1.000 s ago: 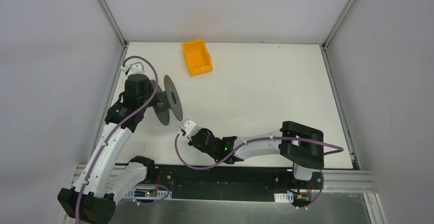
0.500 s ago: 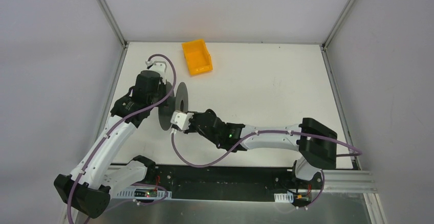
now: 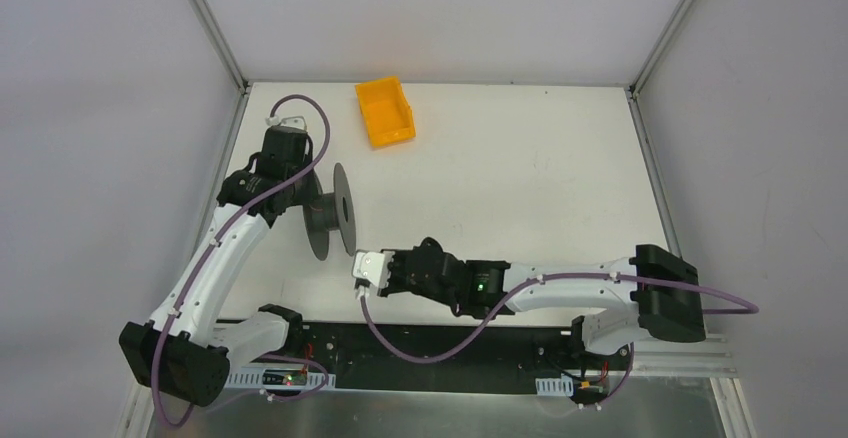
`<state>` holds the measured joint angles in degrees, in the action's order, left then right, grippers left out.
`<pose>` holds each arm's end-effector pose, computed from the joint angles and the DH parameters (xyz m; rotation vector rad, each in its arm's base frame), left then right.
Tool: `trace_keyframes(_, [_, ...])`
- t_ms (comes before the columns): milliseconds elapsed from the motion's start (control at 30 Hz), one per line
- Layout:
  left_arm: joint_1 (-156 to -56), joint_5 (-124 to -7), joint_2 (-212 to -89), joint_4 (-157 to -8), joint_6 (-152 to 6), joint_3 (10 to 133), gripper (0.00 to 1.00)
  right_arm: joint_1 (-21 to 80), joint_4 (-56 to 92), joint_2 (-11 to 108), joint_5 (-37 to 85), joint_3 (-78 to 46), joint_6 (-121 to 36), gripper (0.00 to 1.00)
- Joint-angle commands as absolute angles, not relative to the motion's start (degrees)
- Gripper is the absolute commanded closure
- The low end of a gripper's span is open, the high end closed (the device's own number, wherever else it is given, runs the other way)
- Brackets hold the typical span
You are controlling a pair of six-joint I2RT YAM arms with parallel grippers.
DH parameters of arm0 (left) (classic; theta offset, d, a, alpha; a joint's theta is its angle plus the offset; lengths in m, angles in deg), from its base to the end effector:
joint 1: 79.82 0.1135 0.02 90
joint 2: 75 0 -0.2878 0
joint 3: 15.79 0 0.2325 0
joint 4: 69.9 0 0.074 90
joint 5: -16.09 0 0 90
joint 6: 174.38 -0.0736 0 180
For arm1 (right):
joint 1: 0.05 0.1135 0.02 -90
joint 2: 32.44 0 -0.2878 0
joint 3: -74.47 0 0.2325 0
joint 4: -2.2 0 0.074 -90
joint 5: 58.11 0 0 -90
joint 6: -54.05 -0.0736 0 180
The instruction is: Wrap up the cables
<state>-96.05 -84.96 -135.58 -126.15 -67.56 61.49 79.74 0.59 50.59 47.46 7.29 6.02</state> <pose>0.2095 -0.0463 0.3379 -0.1139 2.2446 -0.0926 0.0813 0.3402 0.3000 -1.4838 1.0463 0.2217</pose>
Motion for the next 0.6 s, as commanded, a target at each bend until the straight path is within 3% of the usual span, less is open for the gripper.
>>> trace_keyframes(0, [-95.6,-87.5,-137.0,-128.1,-63.0,64.8,1.0,83.7,2.2,49.4,47.3,1.9,6.2,1.0])
trace_keyframes(200, [-95.7,-86.1,-136.8,-127.9,-64.4,64.1,1.0,83.5,-1.7,52.8,51.6,-1.6,7.4,1.0])
trace_keyframes(567, [-97.6,-65.9,-128.9,-122.6,-90.2,56.0,1.0,73.7,-4.2,56.2,49.8,-7.8,8.1,1.0])
